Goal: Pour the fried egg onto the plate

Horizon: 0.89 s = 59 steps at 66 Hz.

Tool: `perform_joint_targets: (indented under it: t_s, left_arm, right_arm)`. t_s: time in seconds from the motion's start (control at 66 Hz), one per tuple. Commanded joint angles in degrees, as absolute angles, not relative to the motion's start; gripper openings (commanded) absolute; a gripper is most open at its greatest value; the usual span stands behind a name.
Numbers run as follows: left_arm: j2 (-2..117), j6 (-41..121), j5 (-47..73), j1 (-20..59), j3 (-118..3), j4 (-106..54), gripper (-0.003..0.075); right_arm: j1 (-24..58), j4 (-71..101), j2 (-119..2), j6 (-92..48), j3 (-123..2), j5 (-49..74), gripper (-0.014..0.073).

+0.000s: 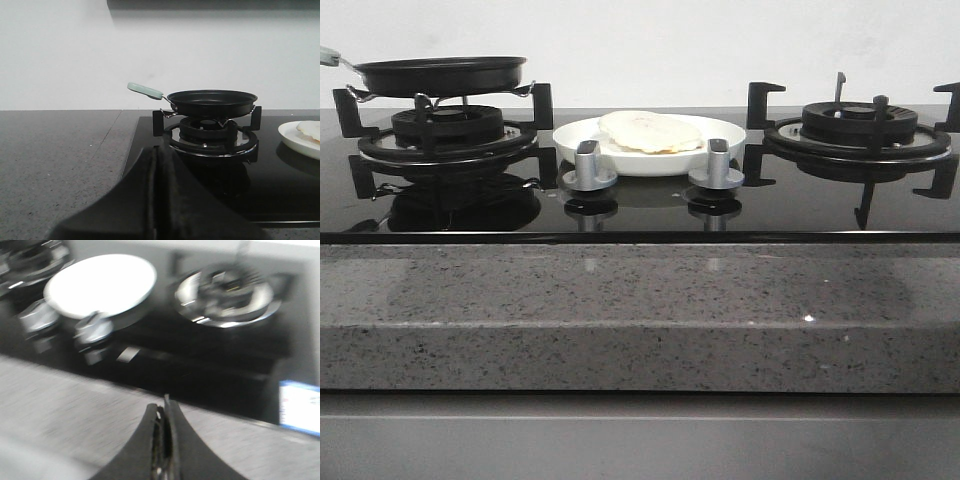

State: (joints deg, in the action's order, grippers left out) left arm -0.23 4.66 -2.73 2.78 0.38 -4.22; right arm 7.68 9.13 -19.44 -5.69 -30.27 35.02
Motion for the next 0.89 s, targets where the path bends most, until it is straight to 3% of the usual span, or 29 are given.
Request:
perform_joint_targets:
  t_s: [0.0,0.167,0.439,0.878]
  left_arm:
    - [-1.0,4.2,-7.8,2.5,0.6,-4.6,-0.0020]
    - [-1.0,4.2,-7.8,2.5,0.6,-4.6,-0.0020]
    - [-1.0,4.2,-7.8,2.5,0.6,-4.6,-0.0020]
    - [-1.0,4.2,-7.8,2.5,0.6,-4.6,-0.0020]
  right_arm:
    - [4.2,7.9,-15.9,-6.0,-24.6,21.3,-0.0068]
    - [0.6,8.3,-6.7,-6.0,-10.9,7.0,-0.0068]
    - [-0.4,8.3,1.8,-6.0,1.0,-0.9,-0.0068]
    - [-0.3,8.3,1.7,-6.0,1.1,0.0,-0.0068]
